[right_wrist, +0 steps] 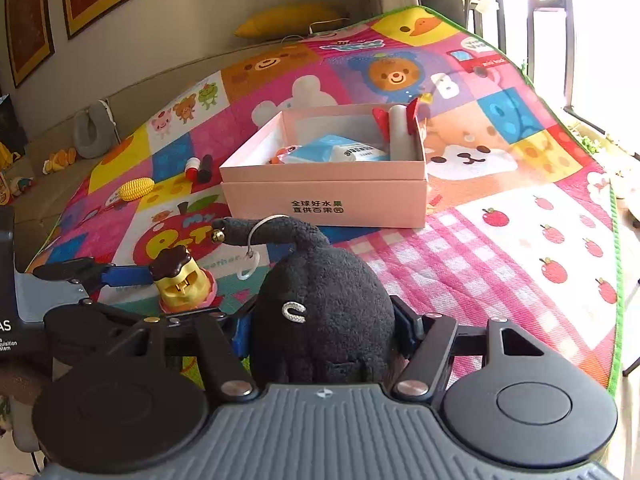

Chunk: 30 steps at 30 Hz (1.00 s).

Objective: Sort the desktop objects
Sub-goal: 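Lower the plush cat into the pink box with the right tool while the left tool holds the pudding toy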

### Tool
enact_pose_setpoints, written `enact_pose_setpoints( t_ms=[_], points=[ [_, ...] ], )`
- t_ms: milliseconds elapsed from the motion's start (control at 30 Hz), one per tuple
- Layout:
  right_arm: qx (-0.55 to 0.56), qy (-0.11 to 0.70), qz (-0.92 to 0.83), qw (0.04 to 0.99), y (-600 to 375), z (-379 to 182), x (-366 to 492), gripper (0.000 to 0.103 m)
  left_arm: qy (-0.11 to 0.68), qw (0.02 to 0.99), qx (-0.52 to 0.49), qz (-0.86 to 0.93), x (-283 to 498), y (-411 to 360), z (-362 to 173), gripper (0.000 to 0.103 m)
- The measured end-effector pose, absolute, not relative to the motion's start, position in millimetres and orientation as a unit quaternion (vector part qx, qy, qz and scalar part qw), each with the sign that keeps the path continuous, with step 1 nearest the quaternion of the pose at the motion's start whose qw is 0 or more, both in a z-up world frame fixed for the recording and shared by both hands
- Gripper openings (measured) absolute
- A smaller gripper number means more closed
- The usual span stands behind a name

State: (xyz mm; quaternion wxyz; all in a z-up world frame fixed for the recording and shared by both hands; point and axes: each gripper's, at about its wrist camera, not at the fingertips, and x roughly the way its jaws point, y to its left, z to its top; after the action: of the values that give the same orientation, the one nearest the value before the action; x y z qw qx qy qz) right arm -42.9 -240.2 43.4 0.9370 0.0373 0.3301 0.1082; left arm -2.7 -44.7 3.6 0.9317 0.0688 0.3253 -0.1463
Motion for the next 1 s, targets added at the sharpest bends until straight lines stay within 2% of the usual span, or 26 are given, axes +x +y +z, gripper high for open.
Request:
enact_pose_setpoints(
  t_ms=[67, 133, 200, 400, 533, 833, 1000],
  points=[
    [0.042, 0.332, 0.101, 0.937, -243, 43, -46, 0.065, 0.327, 0.931, 0.067, -0.15, -1, -46, 5, 0.082],
    [0.046, 0.334, 0.101, 0.936, -244, 44, -49, 0.065, 0.326, 0.93, 0.069, -0.155, -2, -47, 6, 0.067],
    [0.047, 0.333, 0.106, 0.936, -242, 45, -53, 0.065, 0.325, 0.929, 0.076, -0.16, -5, -49, 8, 0.061],
    [0.029, 0.327, 0.122, 0.937, -233, 57, -69, 0.065, 0.318, 0.924, 0.098, -0.189, -29, -54, 18, 0.061],
    [0.027, 0.311, 0.129, 0.941, -233, 77, -82, 0.065, 0.283, 0.933, 0.096, -0.201, -48, -54, 47, 0.061],
    [0.067, 0.2, 0.142, 0.967, -255, 162, -94, 0.065, 0.14, 0.963, 0.138, -0.183, -57, -64, 142, 0.061],
    [0.081, 0.142, 0.133, 0.978, -270, 196, -87, 0.065, 0.132, 0.966, 0.139, -0.175, -25, -73, 158, 0.06]
  ],
)
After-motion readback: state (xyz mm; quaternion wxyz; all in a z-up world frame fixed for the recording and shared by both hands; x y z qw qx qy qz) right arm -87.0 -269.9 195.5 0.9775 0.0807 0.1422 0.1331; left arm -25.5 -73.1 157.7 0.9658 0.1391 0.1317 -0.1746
